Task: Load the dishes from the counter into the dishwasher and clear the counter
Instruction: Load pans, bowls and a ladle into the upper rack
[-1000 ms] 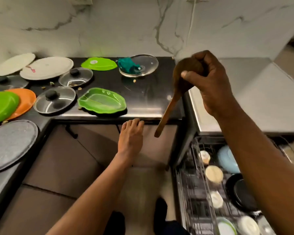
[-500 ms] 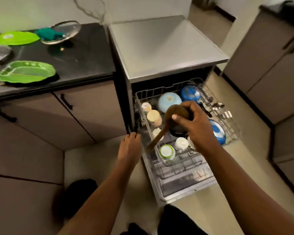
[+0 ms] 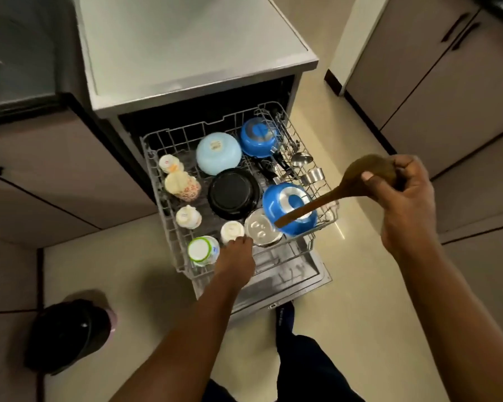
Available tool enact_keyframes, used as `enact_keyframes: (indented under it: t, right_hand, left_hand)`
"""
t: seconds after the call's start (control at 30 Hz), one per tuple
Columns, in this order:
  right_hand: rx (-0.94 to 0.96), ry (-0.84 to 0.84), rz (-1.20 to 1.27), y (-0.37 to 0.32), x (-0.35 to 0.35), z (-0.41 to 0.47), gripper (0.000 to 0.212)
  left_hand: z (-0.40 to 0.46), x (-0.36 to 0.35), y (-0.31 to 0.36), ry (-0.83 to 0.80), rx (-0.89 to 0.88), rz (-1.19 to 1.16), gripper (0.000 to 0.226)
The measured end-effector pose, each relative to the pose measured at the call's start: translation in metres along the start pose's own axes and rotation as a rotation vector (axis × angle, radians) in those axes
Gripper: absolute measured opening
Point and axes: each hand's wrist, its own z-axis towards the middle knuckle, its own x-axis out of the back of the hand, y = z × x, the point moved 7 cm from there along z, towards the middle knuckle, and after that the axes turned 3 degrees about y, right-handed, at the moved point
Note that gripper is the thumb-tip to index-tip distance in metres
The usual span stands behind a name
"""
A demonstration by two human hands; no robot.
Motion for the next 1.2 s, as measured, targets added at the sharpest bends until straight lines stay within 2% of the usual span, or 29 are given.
enact_keyframes:
  t: [0.17, 0.33, 0.47, 0.7, 0.87, 1.03, 1.2]
  right_hand:
    - [0.023, -0.02, 0.006, 0.008, 0.018, 0.067, 0.022]
    - [0.103, -0.002, -0.076, 0.023, 0.022, 0.096, 0.023]
    - [0.1, 0.059, -0.122, 0.041, 0.027, 0.102, 0.023]
    - [0.132, 0.122, -0.115, 0.047, 0.015, 0.11, 0.023]
    - [0.188, 0.08, -0.064, 0.037, -0.007, 0.143, 0.021]
    - [0.281, 0.028, -0.19, 0.032, -0.031, 0.168, 0.025]
    - [0.252, 0.004, -0.244, 0.054, -0.04, 0.177, 0.023]
  left_hand:
    - [0.04, -0.03, 0.041, -0.072, 0.034, -0.059, 0.041]
    - [0.062, -0.057, 0.045, -0.189, 0.121, -0.136, 0.042]
    - [0.064, -0.072, 0.042, -0.246, 0.097, -0.122, 0.053]
    - [0.064, -0.083, 0.035, -0.242, 0.105, -0.179, 0.05]
    - [0.067, -0.085, 0.033, -0.287, 0.096, -0.189, 0.051]
    - [0.068, -0.085, 0.031, -0.295, 0.11, -0.224, 0.048]
    - [0.067, -0.085, 0.032, -0.279, 0.115, -0.252, 0.044]
